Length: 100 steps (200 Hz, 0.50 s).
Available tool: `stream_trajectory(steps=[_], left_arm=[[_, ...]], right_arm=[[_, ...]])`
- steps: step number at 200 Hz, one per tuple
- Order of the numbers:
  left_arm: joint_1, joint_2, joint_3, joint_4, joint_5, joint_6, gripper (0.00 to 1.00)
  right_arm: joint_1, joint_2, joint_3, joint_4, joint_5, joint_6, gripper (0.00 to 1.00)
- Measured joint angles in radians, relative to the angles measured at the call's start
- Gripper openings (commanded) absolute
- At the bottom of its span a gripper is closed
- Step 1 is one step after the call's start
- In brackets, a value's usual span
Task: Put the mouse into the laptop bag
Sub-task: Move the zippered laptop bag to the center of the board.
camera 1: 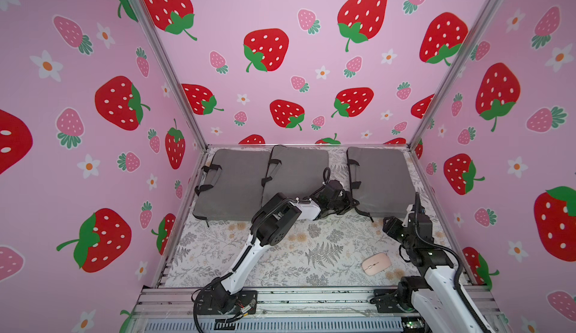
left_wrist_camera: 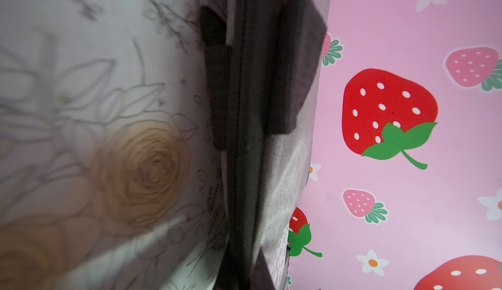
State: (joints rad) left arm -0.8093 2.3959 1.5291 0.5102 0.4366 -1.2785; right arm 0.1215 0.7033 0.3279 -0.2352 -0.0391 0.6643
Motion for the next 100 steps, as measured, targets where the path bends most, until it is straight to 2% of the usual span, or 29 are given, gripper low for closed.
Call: stream_trajectory(steps=[36,64,90,100], left_arm=[[0.026,-0.027,-0.092,0.075,0.034,-0.001,0.0],[0.031,-0.053,-0.137,0.095,0.039,0.0,0.0],[0.034,-0.056,-0.144,0.1,0.051,0.0,0.0],[0.035,-0.056,-0.144,0.1,0.054,0.0,0.12]], right_arm=[[0.02,0.247,0.004,0.152,-0.104,-0.027,0.54],[0.091,0.446,0.04,0.222,-0.127,-0.043,0.52],[0.14,0.547,0.083,0.274,-0.127,-0.063,0.53],[0.148,0.571,0.097,0.287,-0.126,-0.07,0.53]])
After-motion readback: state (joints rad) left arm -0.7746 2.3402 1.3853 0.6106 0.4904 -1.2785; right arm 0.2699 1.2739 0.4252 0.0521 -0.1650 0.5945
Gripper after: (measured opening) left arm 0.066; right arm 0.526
